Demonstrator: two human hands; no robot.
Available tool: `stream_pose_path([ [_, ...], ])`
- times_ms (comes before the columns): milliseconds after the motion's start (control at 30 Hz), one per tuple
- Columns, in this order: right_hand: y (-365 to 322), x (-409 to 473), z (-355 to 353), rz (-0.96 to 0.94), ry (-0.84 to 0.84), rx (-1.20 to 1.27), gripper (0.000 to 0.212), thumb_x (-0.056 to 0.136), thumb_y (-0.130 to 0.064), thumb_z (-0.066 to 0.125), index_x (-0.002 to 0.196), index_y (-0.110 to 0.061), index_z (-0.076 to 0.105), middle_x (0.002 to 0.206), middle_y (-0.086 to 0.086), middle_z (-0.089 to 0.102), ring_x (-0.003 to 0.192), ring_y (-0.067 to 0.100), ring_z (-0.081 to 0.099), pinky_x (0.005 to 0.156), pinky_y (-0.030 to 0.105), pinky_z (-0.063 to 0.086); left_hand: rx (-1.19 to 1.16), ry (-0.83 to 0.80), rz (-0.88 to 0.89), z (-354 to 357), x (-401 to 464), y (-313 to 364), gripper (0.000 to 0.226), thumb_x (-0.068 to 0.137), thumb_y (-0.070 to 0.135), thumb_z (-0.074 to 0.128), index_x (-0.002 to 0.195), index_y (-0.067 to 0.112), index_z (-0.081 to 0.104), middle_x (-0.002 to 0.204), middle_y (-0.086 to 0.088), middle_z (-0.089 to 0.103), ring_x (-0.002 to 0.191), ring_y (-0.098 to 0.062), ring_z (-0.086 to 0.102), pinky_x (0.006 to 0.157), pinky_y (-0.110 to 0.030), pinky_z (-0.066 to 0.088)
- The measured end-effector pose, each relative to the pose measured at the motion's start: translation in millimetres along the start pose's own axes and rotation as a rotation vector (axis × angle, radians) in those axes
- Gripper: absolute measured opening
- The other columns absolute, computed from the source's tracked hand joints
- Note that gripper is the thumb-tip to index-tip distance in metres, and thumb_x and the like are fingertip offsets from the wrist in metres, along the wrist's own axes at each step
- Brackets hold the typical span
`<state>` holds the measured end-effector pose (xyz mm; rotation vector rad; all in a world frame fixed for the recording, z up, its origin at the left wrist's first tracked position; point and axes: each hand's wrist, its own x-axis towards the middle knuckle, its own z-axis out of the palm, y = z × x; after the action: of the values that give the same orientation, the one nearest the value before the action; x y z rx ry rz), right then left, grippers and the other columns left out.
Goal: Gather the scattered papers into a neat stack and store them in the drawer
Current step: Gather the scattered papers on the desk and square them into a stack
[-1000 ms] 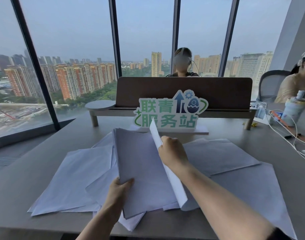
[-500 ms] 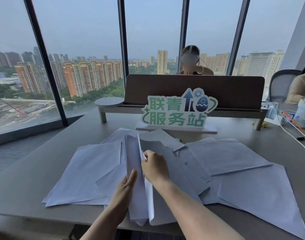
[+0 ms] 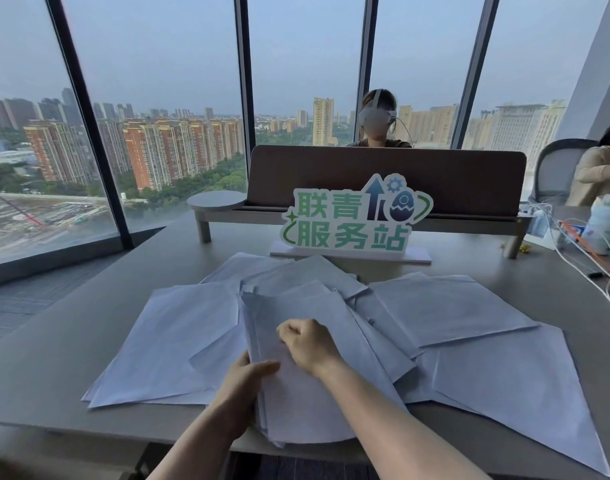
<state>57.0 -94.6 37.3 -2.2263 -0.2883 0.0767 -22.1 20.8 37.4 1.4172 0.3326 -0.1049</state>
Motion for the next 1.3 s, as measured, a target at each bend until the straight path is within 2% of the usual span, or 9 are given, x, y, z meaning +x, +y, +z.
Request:
stream_pose_path([
  [100, 18.0, 2.2, -23.3, 0.061, 0.162, -0.082, 0.032, 0.09, -0.024, 0.051, 0.117, -0.019, 0.066, 0.118, 0.005, 0.069, 0.111, 0.026, 0.061, 0.087, 0.029, 0.047, -0.03, 0.03, -0.034, -0.3, 2.8, -1.1, 0.044, 0.058, -0.003, 0.06, 0.101, 0.009, 0.061, 0.089, -0.02, 0.07, 0.077, -0.035, 0.064, 0.077, -0.046, 0.054],
  [233, 59.1, 8.9, -66.7, 0.268, 0.257, -0.403, 0.043, 0.09, -0.025, 0.046, 0.132, -0.018, 0.051, 0.133, 0.014, 0.055, 0.119, 0.036, 0.05, 0.094, 0.038, 0.042, -0.032, 0.091, -0.043, -0.3, 6.8, -4.6, 0.036, 0.071, -0.013, 0.055, 0.1, 0.009, 0.06, 0.092, -0.021, 0.068, 0.08, -0.036, 0.062, 0.083, -0.051, 0.052],
  [433, 82.9, 4.8, -93.0, 0.329, 0.197, -0.336, 0.007, 0.083, -0.021, 0.044, 0.086, -0.017, 0.049, 0.095, 0.005, 0.06, 0.09, 0.03, 0.054, 0.069, 0.033, 0.041, -0.024, 0.134, -0.042, 2.7, 9.7, -5.1, 0.031, 0.083, -0.011, 0.049, 0.102, 0.013, 0.059, 0.098, -0.022, 0.068, 0.085, -0.039, 0.064, 0.077, -0.05, 0.055],
  [533, 78.8, 5.2, -94.0, 0.309, 0.136, -0.342, 0.023, 0.08, -0.013, 0.047, 0.062, -0.018, 0.032, 0.063, -0.001, 0.038, 0.06, 0.02, 0.037, 0.05, 0.029, 0.025, -0.04, 0.119, -0.035, 4.4, 7.6, -4.1, 0.027, 0.087, -0.006, 0.051, 0.1, 0.017, 0.057, 0.096, -0.019, 0.067, 0.083, -0.038, 0.064, 0.07, -0.042, 0.056],
  [700, 74.1, 4.1, -81.7, 0.312, 0.063, -0.349, 0.023, 0.077, -0.013, 0.047, 0.059, -0.013, 0.033, 0.059, 0.001, 0.039, 0.055, 0.018, 0.035, 0.05, 0.027, 0.024, -0.035, 0.103, -0.038, 4.4, 8.1, -3.1, 0.027, 0.085, -0.007, 0.056, 0.095, 0.018, 0.056, 0.098, -0.022, 0.067, 0.095, -0.046, 0.064, 0.082, -0.057, 0.054],
  [833, 73.0, -1.6, -81.1, 0.288, 0.071, -0.334, 0.028, 0.078, -0.013, 0.046, 0.058, -0.016, 0.026, 0.058, 0.0, 0.03, 0.054, 0.017, 0.027, 0.05, 0.029, 0.018, 0.013, 0.127, 0.01, 3.3, 8.1, -5.5, 0.033, 0.083, -0.011, 0.055, 0.102, 0.016, 0.058, 0.095, -0.018, 0.069, 0.086, -0.039, 0.066, 0.08, -0.051, 0.056],
  [967, 69.0, -2.8, -83.2, 0.196, 0.173, -0.15, 0.032, 0.083, -0.013, 0.047, 0.062, -0.018, 0.024, 0.06, 0.002, 0.027, 0.058, 0.019, 0.023, 0.057, 0.032, 0.017, -0.016, 0.182, 0.141, 5.8, 5.5, -2.8, 0.035, 0.081, -0.014, 0.054, 0.098, 0.016, 0.062, 0.079, -0.004, 0.072, 0.071, -0.027, 0.064, 0.064, -0.032, 0.053],
  [1133, 34.0, -13.5, -91.8, 0.002, 0.339, 0.337, 0.006, 0.088, -0.017, 0.055, 0.086, -0.02, 0.06, 0.078, 0.003, 0.067, 0.072, 0.023, 0.061, 0.063, 0.033, 0.043, -0.032, 0.245, 0.414, 6.8, 1.6, 18.3, 0.032, 0.084, -0.007, 0.059, 0.097, 0.022, 0.063, 0.091, 0.0, 0.07, 0.079, -0.018, 0.06, 0.07, -0.031, 0.05],
  [1300, 8.7, -18.6, -90.6, -0.181, 0.41, 0.717, 0.029, 0.079, -0.023, 0.063, 0.106, -0.022, 0.053, 0.099, 0.002, 0.071, 0.087, 0.018, 0.067, 0.082, 0.038, 0.052, -0.034, 0.304, 0.575, 3.7, 1.9, 37.0, 0.014, 0.086, 0.003, 0.065, 0.085, 0.017, 0.067, 0.071, 0.01, 0.07, 0.071, -0.01, 0.059, 0.067, -0.03, 0.049],
])
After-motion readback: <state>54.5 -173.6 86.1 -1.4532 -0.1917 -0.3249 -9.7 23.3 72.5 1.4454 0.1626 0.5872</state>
